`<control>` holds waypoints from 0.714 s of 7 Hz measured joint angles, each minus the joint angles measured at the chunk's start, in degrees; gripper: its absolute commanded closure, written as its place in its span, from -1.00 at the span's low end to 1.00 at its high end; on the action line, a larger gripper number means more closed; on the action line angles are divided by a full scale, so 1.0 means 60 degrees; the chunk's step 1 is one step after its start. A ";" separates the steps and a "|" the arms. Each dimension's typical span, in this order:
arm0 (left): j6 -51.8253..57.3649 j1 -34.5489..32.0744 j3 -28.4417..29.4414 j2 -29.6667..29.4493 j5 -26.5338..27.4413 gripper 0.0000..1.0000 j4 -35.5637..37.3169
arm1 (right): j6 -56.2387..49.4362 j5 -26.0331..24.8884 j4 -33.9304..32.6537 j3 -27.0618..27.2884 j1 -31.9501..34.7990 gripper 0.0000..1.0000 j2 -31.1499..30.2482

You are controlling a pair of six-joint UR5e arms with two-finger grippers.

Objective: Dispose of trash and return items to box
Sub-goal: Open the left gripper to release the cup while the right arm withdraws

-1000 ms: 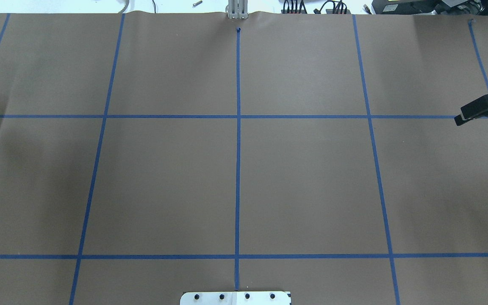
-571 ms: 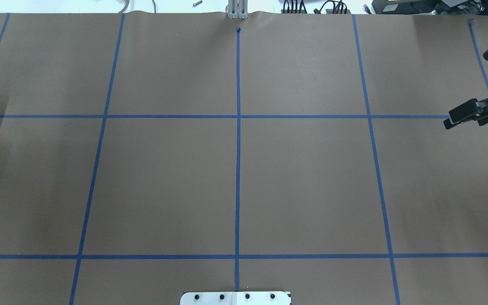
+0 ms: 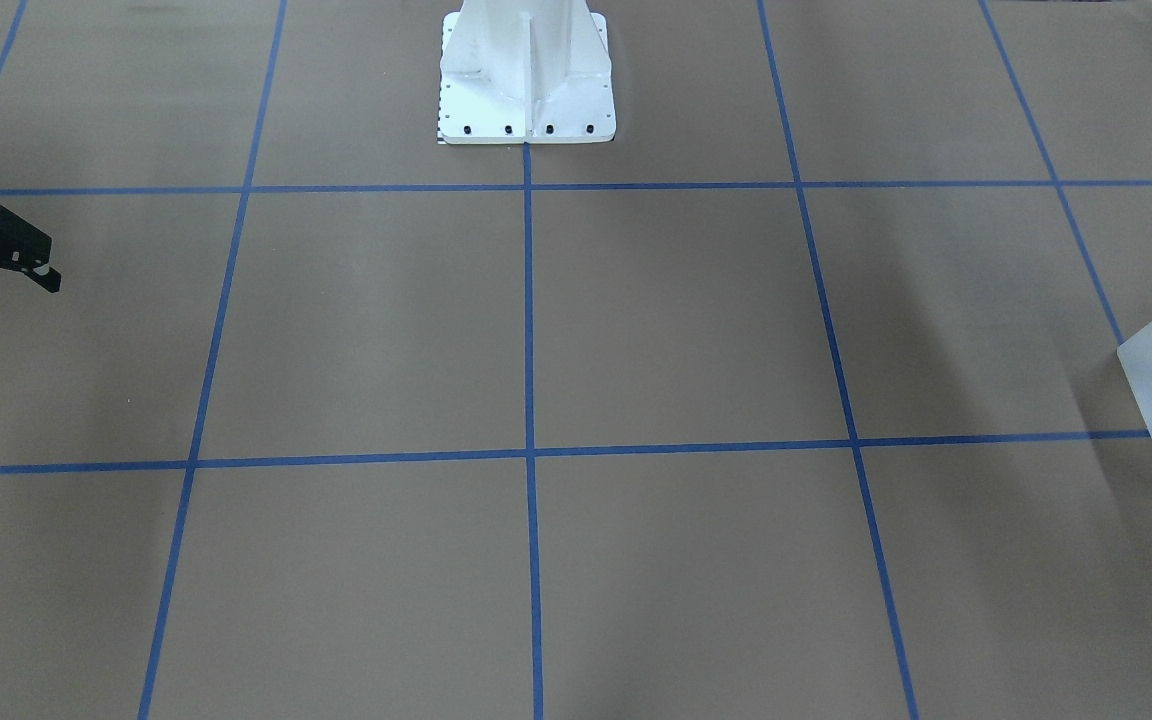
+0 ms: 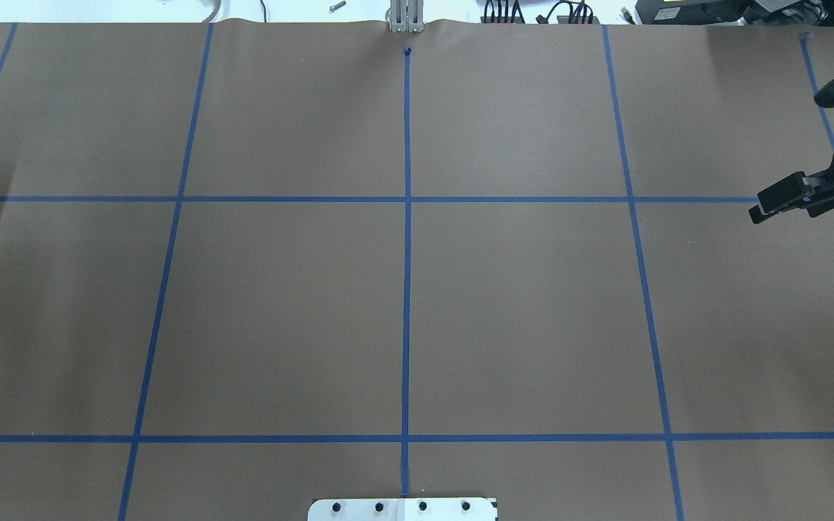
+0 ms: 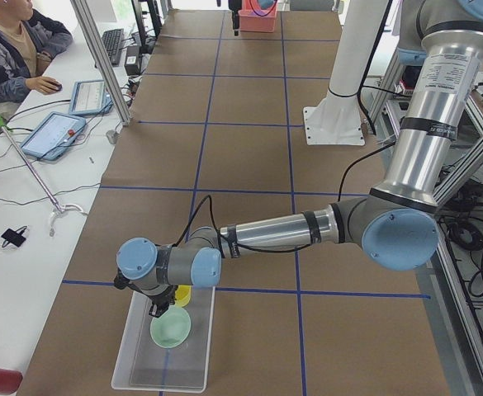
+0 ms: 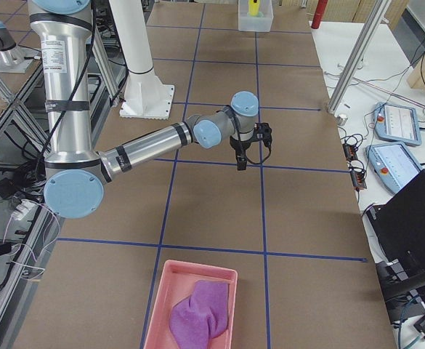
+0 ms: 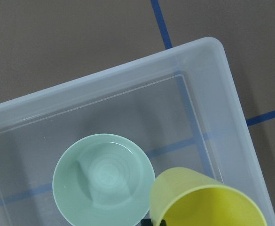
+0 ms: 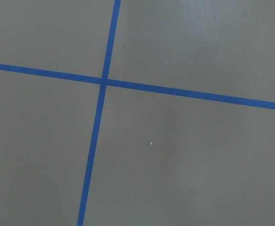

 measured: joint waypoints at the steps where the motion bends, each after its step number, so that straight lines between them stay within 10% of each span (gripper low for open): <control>1: -0.0245 0.0250 0.0152 0.0008 -0.0004 1.00 -0.0324 | 0.0002 -0.0011 -0.0003 0.0000 -0.0010 -1.00 0.0000; 2: -0.0413 0.0430 0.0216 0.0013 -0.0010 -0.98 -0.0500 | 0.0003 -0.0020 -0.0005 0.0000 -0.0022 -1.00 0.0001; 5: -0.0422 0.0558 0.0188 0.0122 -0.0120 -0.96 -0.1173 | 0.0169 -0.0007 -0.0005 0.0016 -0.0048 -1.00 0.0001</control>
